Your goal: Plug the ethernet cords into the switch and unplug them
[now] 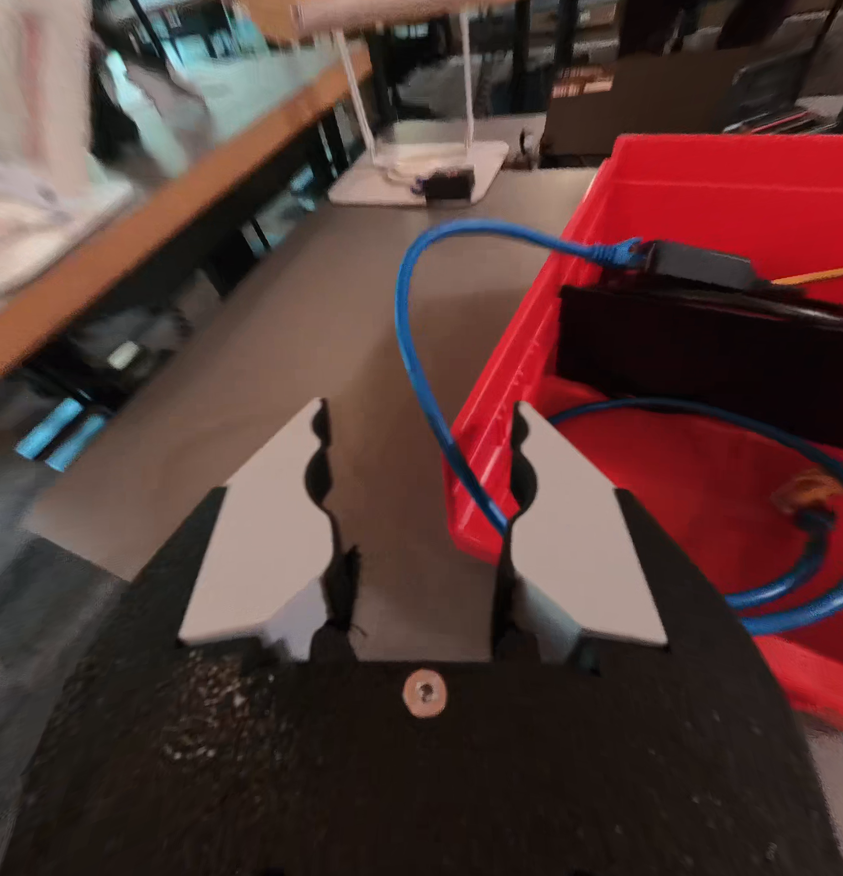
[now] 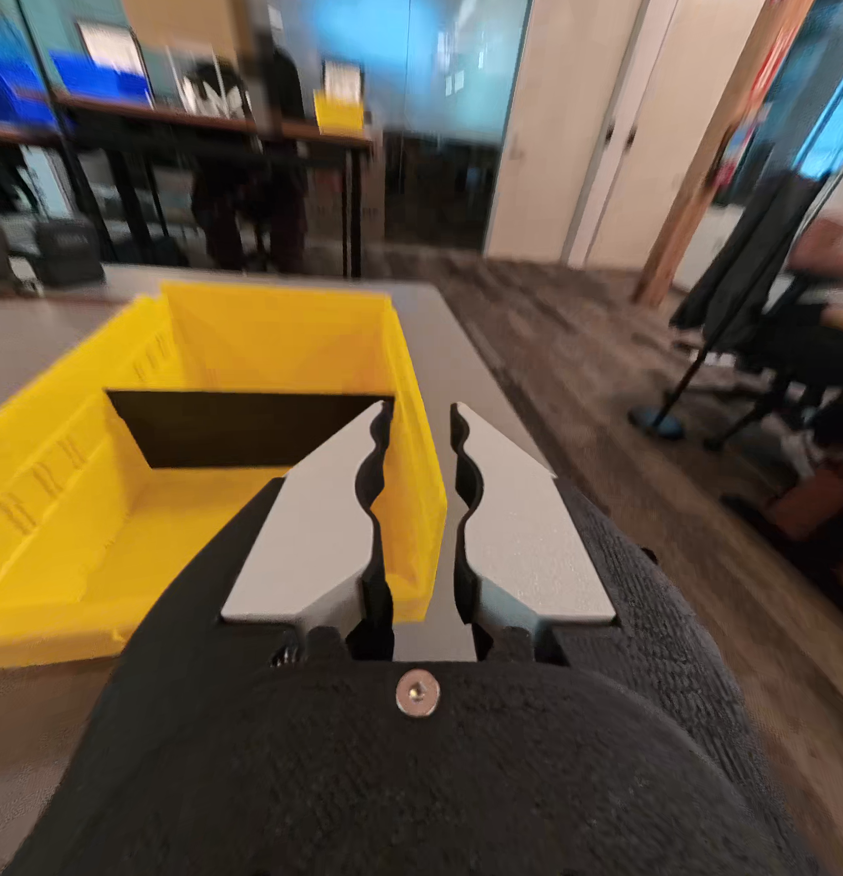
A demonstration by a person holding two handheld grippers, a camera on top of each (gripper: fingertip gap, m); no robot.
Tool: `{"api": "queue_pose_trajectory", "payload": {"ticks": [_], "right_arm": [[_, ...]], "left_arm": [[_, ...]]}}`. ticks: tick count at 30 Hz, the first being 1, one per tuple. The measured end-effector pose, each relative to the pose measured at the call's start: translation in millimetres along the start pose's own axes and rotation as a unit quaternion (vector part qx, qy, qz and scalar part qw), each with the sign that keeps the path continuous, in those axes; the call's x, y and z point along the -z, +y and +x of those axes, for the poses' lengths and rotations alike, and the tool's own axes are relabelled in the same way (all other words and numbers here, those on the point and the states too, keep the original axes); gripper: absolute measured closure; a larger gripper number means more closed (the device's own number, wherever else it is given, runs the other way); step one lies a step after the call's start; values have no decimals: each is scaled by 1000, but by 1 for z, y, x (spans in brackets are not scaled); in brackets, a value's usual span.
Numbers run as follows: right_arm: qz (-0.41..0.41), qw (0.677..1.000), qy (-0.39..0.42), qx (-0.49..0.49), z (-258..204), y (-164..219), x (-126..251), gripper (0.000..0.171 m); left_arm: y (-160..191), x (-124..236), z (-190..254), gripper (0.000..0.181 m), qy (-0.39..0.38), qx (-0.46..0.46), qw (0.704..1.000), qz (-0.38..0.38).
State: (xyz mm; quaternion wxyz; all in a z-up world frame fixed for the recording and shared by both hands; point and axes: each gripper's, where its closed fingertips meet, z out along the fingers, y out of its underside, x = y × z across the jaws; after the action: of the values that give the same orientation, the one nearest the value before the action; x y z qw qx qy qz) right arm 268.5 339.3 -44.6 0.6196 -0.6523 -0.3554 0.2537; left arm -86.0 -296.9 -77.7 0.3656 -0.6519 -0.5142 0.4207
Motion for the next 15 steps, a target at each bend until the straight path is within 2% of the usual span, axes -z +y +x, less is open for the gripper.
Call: {"api": "queue_pose_trajectory", "payload": {"ticks": [1, 2, 4, 5, 7, 9, 11, 13, 15], "right_arm": [[45, 999, 4, 8, -2, -15, 7, 143], [93, 995, 11, 17, -3, -31, 15, 142], [185, 981, 15, 54, -14, -61, 33, 144], [222, 972, 11, 76, -23, -72, 40, 145], [269, 957, -9, 111, -48, -83, 49, 147], [283, 948, -51, 136, -79, -84, 52, 148], [285, 942, -85, 156, -105, -82, 53, 148], [282, 939, -111, 166, -123, -78, 54, 148], [281, 933, -133, 180, -136, -75, 57, 149]], "left_arm": [[-13, 7, 3, 98, -3, -21, 999, 31], [-31, 16, 10, 100, -1, -44, 996, 76], [-68, 33, 39, 114, 36, -134, 977, 163], [-78, 38, 56, 117, 61, -192, 963, 178], [-83, 34, 90, 116, 123, -319, 926, 161], [-77, 19, 114, 115, 174, -438, 875, 113], [-73, 0, 125, 117, 190, -534, 821, 69], [-64, -17, 129, 127, 202, -630, 749, 32], [-55, -34, 124, 136, 216, -683, 698, -5]]}}
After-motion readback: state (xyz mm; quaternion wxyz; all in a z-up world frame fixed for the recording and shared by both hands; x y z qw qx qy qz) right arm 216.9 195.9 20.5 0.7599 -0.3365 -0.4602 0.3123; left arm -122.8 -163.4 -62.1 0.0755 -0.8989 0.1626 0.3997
